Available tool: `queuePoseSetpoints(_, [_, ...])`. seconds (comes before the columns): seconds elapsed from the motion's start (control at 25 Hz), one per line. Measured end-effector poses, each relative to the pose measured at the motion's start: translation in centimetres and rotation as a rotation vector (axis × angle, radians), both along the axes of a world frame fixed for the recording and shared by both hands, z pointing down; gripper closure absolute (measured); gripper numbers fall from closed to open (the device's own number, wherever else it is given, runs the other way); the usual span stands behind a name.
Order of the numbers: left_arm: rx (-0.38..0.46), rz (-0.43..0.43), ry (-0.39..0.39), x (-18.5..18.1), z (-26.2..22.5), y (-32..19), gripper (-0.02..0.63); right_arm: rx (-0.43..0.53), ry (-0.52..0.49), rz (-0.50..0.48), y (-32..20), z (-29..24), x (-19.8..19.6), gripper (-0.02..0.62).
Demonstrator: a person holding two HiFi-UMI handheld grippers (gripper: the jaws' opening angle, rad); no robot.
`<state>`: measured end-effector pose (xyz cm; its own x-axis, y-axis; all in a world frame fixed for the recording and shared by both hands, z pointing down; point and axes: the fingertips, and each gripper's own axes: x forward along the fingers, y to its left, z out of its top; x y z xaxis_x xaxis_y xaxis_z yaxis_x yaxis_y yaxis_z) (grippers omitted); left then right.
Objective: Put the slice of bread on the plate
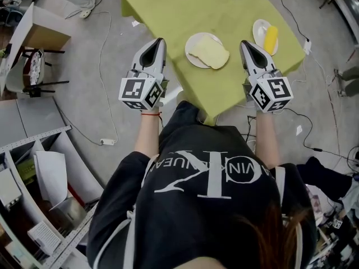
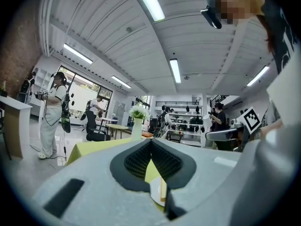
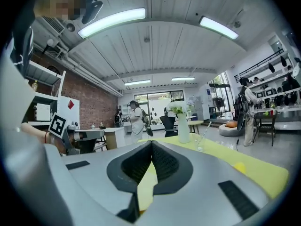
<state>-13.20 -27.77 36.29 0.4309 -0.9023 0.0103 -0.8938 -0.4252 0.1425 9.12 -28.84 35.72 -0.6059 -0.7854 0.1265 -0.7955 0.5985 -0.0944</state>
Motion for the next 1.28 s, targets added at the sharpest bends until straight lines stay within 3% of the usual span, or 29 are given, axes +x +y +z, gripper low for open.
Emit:
queuePoseSetpoints(0.44, [0.066,-0.042,-0.042,-0.9,-2.4,0.3,0.595,0.136,-0.040,-0.007,0.2,-3.1,0.2,0.594])
queuePoseSetpoints(1.28, [0.099,-0.117,-0.045,-2.1,-3.9,1.7,0.595,0.174,-0.056,-0.022,0.7,-4.1,0.6,0.595])
